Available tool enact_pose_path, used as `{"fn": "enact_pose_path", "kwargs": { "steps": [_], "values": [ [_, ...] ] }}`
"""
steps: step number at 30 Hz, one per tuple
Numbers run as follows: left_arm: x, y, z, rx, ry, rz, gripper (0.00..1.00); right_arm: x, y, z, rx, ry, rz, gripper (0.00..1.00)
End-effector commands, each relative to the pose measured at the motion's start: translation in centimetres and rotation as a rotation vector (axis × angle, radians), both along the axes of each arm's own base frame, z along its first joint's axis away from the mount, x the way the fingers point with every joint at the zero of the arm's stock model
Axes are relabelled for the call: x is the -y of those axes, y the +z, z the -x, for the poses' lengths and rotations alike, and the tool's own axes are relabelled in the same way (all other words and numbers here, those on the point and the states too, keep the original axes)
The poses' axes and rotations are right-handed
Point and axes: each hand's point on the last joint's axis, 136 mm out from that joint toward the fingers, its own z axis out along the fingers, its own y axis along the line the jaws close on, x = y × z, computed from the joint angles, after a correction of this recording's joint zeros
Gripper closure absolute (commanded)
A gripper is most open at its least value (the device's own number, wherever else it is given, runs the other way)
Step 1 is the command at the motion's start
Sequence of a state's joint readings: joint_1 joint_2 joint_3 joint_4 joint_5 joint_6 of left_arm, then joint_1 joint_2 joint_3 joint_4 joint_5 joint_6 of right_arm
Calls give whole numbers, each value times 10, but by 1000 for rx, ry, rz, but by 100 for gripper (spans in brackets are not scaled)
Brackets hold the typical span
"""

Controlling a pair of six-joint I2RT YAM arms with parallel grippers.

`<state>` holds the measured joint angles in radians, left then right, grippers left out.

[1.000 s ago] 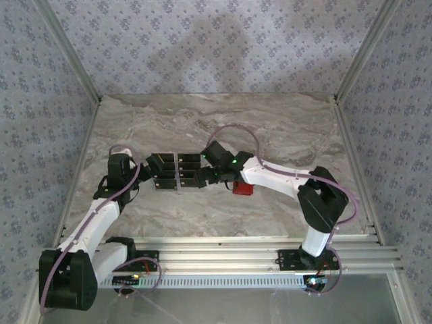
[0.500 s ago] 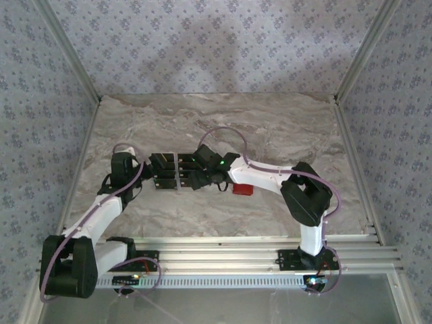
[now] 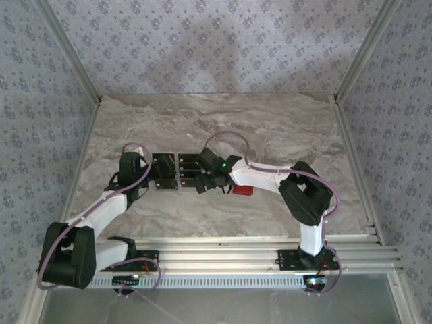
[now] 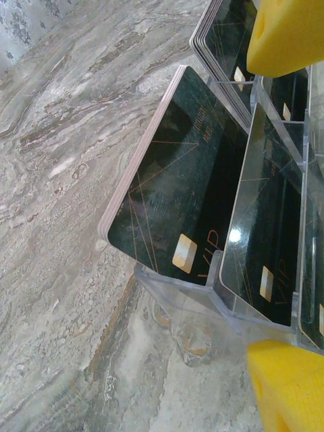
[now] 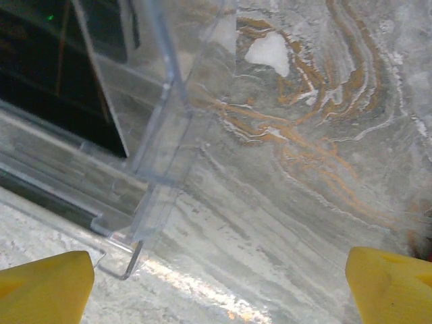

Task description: Put the credit cards into the card holder

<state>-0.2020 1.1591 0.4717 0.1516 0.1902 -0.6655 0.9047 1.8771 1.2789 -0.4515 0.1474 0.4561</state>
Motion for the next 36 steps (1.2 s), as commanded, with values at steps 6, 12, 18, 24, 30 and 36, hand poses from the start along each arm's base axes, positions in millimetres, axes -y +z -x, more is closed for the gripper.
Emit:
{"fn": "enact_pose_path", "kwargs": {
  "steps": [6, 12, 18, 24, 30, 36],
  "values": [
    [14, 13, -12, 44, -20, 15, 0, 21, -7, -21, 13, -69, 37, 2],
    [28, 14, -21, 47, -42, 9, 0, 38, -1, -43, 26, -117, 34, 2],
    [49, 17, -34, 53, -90, -11, 0, 56, 5, -67, 42, -167, 35, 2],
    [80, 20, -55, 58, -151, -27, 0, 82, 3, -89, 41, -231, 46, 2],
    [111, 20, -77, 60, -201, -32, 0, 116, 0, -106, 33, -314, 54, 2],
    [149, 20, -95, 66, -261, -23, 0, 156, -1, -116, 31, -395, 63, 2]
  ]
}}
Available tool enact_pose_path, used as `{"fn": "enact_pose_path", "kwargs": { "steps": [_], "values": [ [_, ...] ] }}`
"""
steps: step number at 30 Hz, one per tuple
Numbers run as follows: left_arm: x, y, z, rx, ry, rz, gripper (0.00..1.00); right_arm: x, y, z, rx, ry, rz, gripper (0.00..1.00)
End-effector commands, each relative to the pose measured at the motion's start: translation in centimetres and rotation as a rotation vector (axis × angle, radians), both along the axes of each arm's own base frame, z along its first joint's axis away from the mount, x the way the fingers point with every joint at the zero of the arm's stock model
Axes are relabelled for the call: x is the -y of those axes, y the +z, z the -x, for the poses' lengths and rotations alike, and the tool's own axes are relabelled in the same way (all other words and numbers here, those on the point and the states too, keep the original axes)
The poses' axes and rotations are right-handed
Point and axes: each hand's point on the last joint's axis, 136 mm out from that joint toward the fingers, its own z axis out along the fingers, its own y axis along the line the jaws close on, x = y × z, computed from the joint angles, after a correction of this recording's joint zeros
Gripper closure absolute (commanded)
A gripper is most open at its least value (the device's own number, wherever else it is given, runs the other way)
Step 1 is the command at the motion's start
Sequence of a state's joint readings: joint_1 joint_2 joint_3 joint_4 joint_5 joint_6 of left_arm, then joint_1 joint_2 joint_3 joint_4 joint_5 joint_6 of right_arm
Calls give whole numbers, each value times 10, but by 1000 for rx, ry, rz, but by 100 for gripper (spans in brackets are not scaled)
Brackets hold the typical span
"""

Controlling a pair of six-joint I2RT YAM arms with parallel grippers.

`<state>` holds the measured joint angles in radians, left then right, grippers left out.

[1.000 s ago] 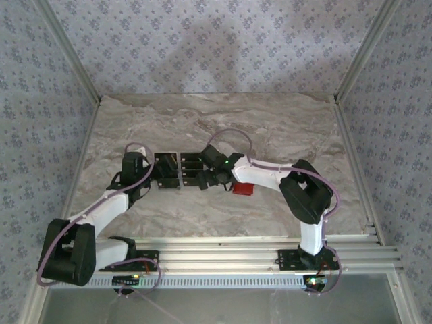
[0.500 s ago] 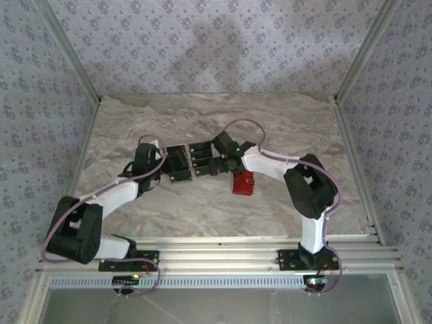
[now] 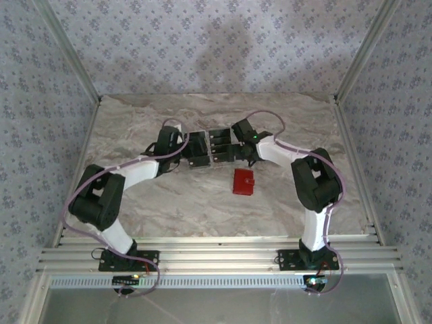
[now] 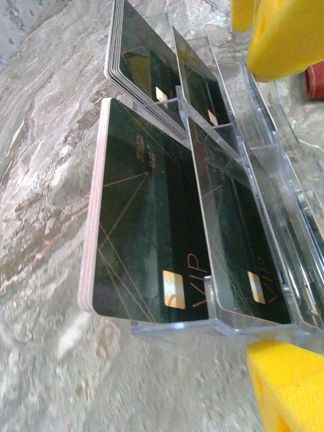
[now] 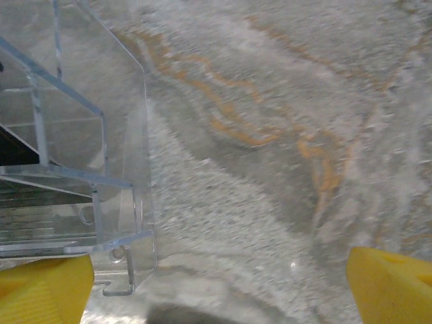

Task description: Put the credit cards into the card holder

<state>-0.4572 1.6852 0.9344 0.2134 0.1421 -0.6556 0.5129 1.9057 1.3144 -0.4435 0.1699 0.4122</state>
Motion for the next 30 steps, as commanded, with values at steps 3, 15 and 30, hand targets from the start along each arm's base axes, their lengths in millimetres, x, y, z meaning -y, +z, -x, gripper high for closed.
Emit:
{"fn": "enact_pose_path", "kwargs": {
  "steps": [3, 15, 30],
  "values": [
    [41, 15, -19, 51, -70, 24, 0, 42, -2, -3, -7, -74, 32, 2],
    [124, 11, -40, 40, -183, 57, 0, 112, -9, 12, -34, -221, 14, 2],
    [165, 9, -27, 40, -220, 99, 0, 131, 11, 15, -29, -244, -92, 2]
  ]
}}
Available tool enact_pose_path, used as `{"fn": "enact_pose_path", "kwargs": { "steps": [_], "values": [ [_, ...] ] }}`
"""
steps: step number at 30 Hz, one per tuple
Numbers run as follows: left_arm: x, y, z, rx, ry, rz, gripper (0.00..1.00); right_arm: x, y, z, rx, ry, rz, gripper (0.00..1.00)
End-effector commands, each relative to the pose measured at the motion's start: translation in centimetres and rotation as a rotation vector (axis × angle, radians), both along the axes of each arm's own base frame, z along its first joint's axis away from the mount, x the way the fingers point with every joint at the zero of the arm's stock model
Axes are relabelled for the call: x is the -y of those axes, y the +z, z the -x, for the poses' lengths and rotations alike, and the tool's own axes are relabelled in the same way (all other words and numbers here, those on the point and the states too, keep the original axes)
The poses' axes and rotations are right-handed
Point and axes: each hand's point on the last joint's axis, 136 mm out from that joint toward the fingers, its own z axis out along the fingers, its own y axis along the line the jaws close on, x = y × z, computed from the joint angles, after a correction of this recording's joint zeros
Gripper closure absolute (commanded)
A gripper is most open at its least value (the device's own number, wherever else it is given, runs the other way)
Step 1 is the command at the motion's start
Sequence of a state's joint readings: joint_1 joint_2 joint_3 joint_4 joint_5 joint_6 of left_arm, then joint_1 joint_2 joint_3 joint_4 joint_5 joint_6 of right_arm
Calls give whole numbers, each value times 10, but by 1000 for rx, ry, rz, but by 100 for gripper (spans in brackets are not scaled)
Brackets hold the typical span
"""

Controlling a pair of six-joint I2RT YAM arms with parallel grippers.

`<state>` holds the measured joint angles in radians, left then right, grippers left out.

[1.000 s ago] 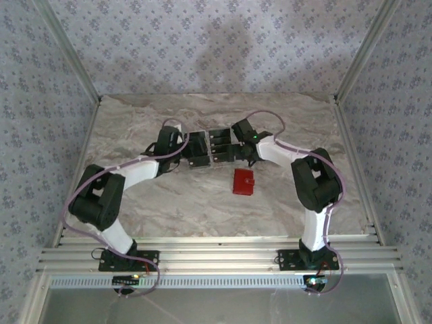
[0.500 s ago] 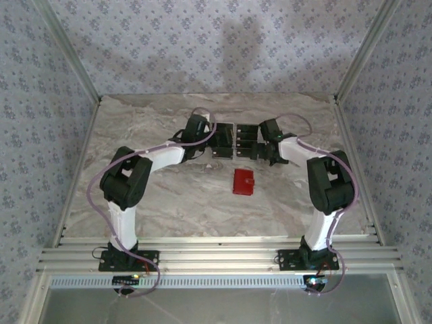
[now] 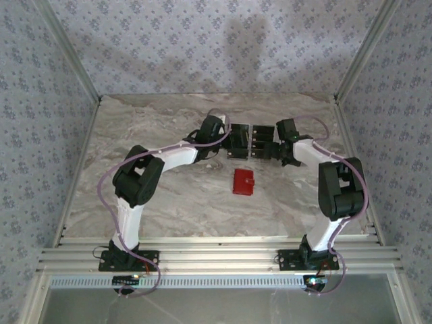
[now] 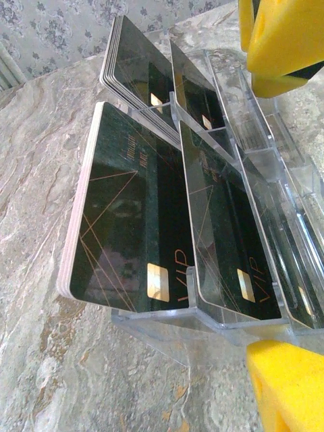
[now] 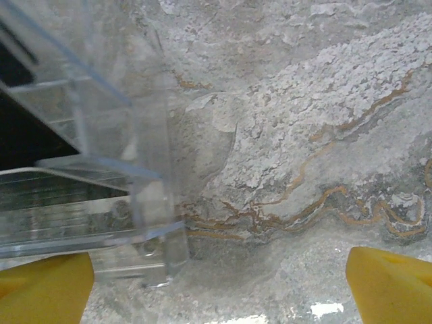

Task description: Put the credit cards into the card holder

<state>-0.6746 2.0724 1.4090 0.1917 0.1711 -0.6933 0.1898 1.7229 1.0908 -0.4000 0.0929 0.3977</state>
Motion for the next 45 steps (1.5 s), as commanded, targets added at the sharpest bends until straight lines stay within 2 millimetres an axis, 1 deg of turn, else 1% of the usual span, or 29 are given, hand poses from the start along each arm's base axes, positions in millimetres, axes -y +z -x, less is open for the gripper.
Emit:
{"fn": "enact_pose_path", "kwargs": {
  "steps": [1, 4, 6, 8, 10, 15, 17, 19, 23, 27, 29, 33, 37, 39, 45],
  "values": [
    [5, 8, 2, 15, 3, 28, 0, -8, 14, 5, 6, 42, -47, 2],
    [0, 12, 2, 25, 16, 16, 0, -14, 26, 7, 31, 75, -76, 2],
    [-3, 15, 2, 30, 17, 4, 0, -17, 33, 11, 38, 84, -100, 2],
    [-8, 19, -1, 34, 24, 1, 0, -20, 44, 16, 61, 83, -121, 2],
    [-15, 23, -4, 40, 35, 1, 0, -21, 52, 22, 79, 80, -137, 2],
    [-34, 41, -10, 70, 65, 17, 0, -31, 69, 41, 98, 95, -163, 4],
    [-44, 50, -11, 82, 81, 24, 0, -41, 72, 53, 97, 116, -164, 6],
    [-56, 57, -10, 93, 100, 33, 0, -51, 72, 63, 90, 134, -160, 9],
    [-87, 71, -4, 118, 159, 44, 0, -76, 62, 82, 56, 166, -135, 17],
    [-120, 81, 13, 139, 224, 20, 0, -93, 43, 93, 7, 177, -59, 19],
    [-133, 81, 24, 134, 244, -15, 0, -99, 31, 96, -21, 185, -26, 21],
    [-155, 70, 48, 85, 276, -77, 0, -108, 8, 97, -71, 190, 22, 26],
    [-168, 57, 68, 54, 287, -92, 0, -117, -7, 96, -102, 211, 47, 33],
    [-173, 51, 76, 45, 289, -92, 0, -119, -13, 95, -112, 212, 56, 35],
    [-181, 38, 86, 34, 295, -102, 0, -125, -17, 92, -119, 224, 67, 35]
  ]
}}
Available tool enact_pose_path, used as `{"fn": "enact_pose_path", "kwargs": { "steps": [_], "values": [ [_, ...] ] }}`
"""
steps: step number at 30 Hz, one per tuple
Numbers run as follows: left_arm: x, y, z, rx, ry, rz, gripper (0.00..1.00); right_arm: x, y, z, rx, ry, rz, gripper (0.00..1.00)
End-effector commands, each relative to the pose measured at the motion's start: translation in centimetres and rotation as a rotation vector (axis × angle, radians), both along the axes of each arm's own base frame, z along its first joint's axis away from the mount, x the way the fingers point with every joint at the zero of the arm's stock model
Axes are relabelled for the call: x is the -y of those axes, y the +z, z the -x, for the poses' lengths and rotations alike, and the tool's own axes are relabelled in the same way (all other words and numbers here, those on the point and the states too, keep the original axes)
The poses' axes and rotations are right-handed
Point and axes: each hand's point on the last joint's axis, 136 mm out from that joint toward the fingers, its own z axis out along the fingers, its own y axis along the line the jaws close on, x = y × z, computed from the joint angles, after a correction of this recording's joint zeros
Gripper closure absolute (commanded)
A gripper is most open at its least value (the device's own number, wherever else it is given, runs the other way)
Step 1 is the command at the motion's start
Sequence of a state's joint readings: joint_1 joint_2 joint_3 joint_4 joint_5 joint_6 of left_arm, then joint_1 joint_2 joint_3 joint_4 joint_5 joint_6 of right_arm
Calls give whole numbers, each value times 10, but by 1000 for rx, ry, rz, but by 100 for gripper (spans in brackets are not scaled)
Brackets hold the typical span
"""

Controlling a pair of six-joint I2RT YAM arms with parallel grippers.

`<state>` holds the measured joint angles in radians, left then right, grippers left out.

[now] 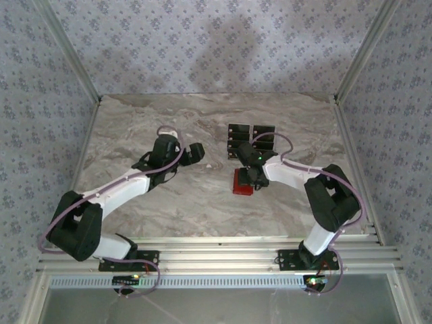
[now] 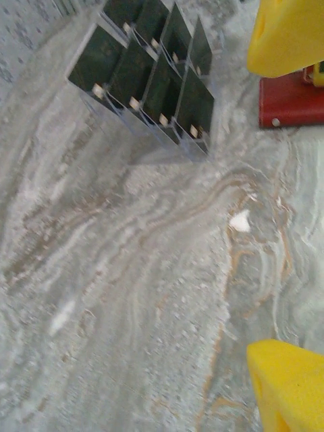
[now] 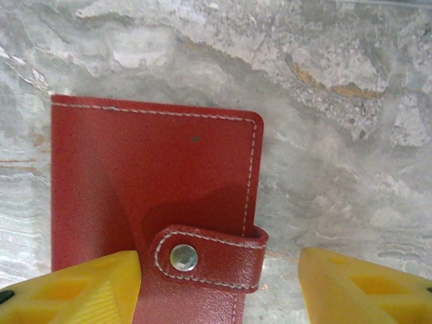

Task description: Put the credit cards into the card holder

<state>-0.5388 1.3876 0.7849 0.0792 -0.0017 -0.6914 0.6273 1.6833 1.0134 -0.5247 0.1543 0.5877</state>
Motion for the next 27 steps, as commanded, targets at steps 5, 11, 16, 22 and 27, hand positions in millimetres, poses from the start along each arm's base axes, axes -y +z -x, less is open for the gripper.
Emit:
{"fn": "enact_pose_path", "kwargs": {
  "steps": [5, 11, 16, 22, 27],
  "values": [
    [-2, 2, 1, 16, 8, 7, 0, -2, 0, -7, -4, -6, 43, 38],
    [1, 0, -2, 14, 3, 14, 0, 4, -6, -5, -21, 0, 77, 51],
    [2, -1, -2, 11, 0, 17, 0, 6, -8, -2, -20, 1, 75, 69],
    [1, 2, 1, 7, -3, 15, 0, 1, -5, -3, -11, 26, 53, 91],
    [-5, 5, 10, 7, 0, 11, 0, -16, 7, 0, 7, 77, 5, 100]
  ]
}}
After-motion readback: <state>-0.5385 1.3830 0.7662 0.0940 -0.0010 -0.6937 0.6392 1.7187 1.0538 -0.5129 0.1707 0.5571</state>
